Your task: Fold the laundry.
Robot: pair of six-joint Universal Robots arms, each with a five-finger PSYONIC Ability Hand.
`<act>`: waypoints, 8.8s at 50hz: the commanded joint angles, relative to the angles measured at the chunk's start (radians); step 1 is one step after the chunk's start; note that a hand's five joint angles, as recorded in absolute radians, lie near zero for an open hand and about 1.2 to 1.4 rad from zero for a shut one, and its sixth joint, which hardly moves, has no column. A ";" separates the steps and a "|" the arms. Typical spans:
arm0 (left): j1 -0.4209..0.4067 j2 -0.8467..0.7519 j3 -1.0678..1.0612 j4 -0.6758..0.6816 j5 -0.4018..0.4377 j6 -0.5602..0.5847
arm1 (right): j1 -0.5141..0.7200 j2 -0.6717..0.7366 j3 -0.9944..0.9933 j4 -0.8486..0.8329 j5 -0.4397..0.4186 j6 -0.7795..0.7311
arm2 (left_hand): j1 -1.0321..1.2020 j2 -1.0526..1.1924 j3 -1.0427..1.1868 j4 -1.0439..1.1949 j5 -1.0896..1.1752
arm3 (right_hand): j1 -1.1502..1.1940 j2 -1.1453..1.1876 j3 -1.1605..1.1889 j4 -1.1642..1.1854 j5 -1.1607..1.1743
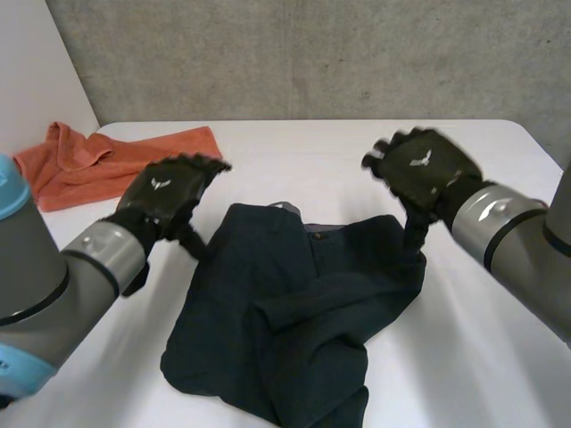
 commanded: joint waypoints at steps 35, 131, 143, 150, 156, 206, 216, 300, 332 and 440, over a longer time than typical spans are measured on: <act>0.005 -0.012 -0.139 -0.031 -0.096 0.002 | -0.034 0.585 -0.473 0.046 0.037 0.231 | 0.071 0.058 0.051 0.058 0.039 | -0.022 -0.045 -0.039 -0.059 -0.067; -0.110 -0.622 0.698 0.224 -0.265 0.439 | -0.152 0.172 0.191 0.049 -0.213 0.445 | 0.587 0.574 0.567 0.574 0.555 | 0.797 0.774 0.779 0.760 0.751; -0.126 -0.368 0.392 0.213 -0.207 0.437 | -0.164 0.065 0.146 0.052 -0.207 0.369 | -0.011 -0.025 -0.031 -0.024 -0.043 | -0.023 -0.046 -0.041 -0.060 -0.069; -0.121 -0.130 0.145 0.137 -0.078 0.437 | -0.163 -0.013 0.200 0.052 -0.207 0.179 | 0.012 -0.001 -0.008 0.000 -0.020 | -0.023 -0.046 -0.041 -0.060 -0.069; -0.107 0.022 -0.006 0.026 -0.009 0.434 | -0.153 -0.029 0.279 0.037 -0.210 -0.005 | 0.100 0.087 0.080 0.088 0.068 | -0.023 -0.046 -0.041 -0.060 -0.069; -0.026 0.151 0.049 -0.096 -0.009 0.399 | -0.069 -0.031 0.147 -0.018 -0.073 0.014 | 1.204 1.191 1.184 1.191 1.172 | 1.199 1.176 1.181 1.162 1.153; -0.020 0.214 0.264 -0.495 0.026 0.397 | -0.069 -0.138 -0.162 0.403 -0.066 -0.087 | 1.204 1.191 1.184 1.191 1.172 | 1.199 1.176 1.181 1.162 1.153; -0.198 0.214 -0.149 -0.705 -0.170 0.647 | -0.110 -0.082 0.276 0.537 -0.009 -0.440 | 1.204 1.191 1.184 1.191 1.172 | 1.199 1.176 1.181 1.162 1.153; -0.196 -0.769 0.837 0.167 -0.210 0.538 | -0.112 0.381 -0.110 -0.169 0.221 -0.144 | 1.204 1.191 1.184 1.191 1.172 | 1.199 1.176 1.181 1.162 1.153; -0.203 -0.229 0.143 0.264 -0.141 0.209 | 0.264 0.290 0.068 -0.203 -0.153 -0.659 | -0.018 -0.031 -0.038 -0.030 -0.050 | 1.199 1.176 1.181 1.162 1.153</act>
